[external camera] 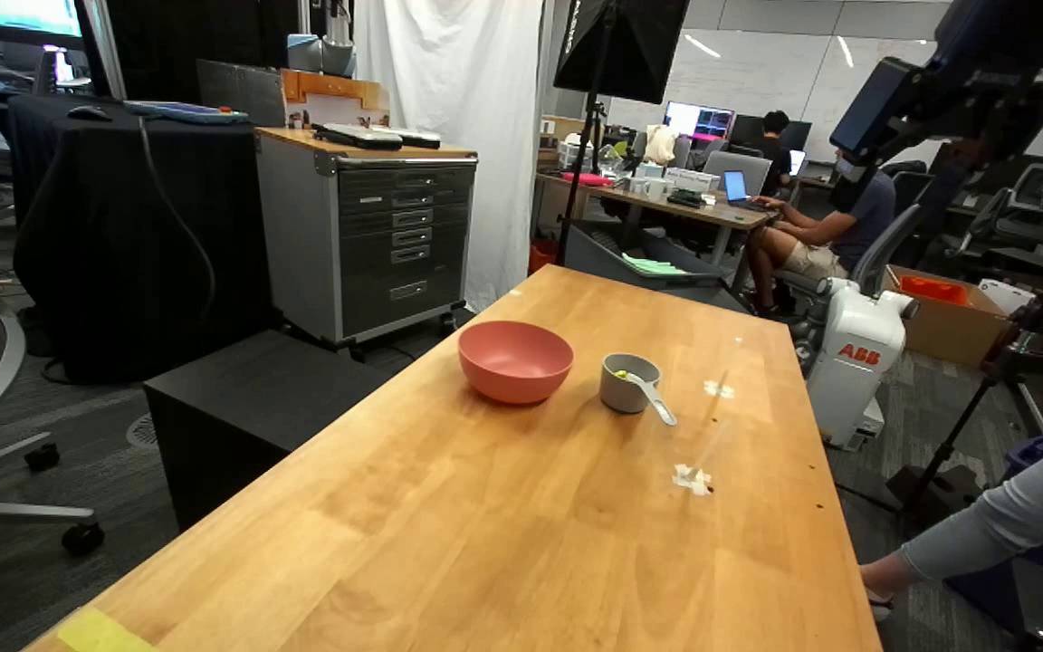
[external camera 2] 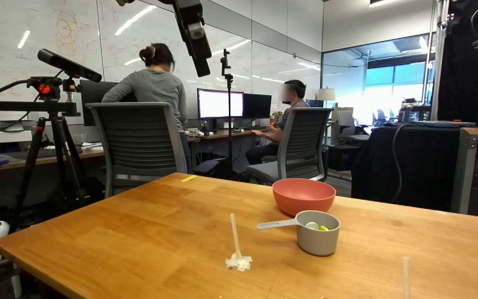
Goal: Pour the things in the grey cup into the bowl
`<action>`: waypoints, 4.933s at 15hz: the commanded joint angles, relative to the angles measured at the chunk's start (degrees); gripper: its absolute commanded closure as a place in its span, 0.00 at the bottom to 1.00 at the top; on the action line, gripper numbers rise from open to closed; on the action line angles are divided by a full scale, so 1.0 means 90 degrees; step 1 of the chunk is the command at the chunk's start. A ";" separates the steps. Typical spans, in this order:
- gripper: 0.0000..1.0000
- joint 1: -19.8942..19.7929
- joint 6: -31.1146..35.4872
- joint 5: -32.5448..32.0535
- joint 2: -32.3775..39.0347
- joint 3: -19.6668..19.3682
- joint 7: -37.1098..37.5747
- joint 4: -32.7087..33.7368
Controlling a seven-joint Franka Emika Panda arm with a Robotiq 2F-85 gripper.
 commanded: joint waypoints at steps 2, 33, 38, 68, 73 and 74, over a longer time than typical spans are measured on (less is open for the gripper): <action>0.00 0.0119 -0.0021 -0.0059 0.0008 -0.0112 0.0043 0.0011; 0.00 0.0118 -0.0021 -0.0059 0.0008 -0.0112 0.0055 0.0011; 0.00 0.0118 -0.0021 -0.0059 0.0008 -0.0112 0.0055 0.0011; 0.00 0.0646 0.1002 0.0672 0.2672 -0.0832 -0.1271 0.2223; 0.00 0.0704 0.1158 0.0667 0.3037 -0.1012 -0.1284 0.2169; 0.00 0.0714 0.1191 0.0624 0.3105 -0.1043 -0.1255 0.2151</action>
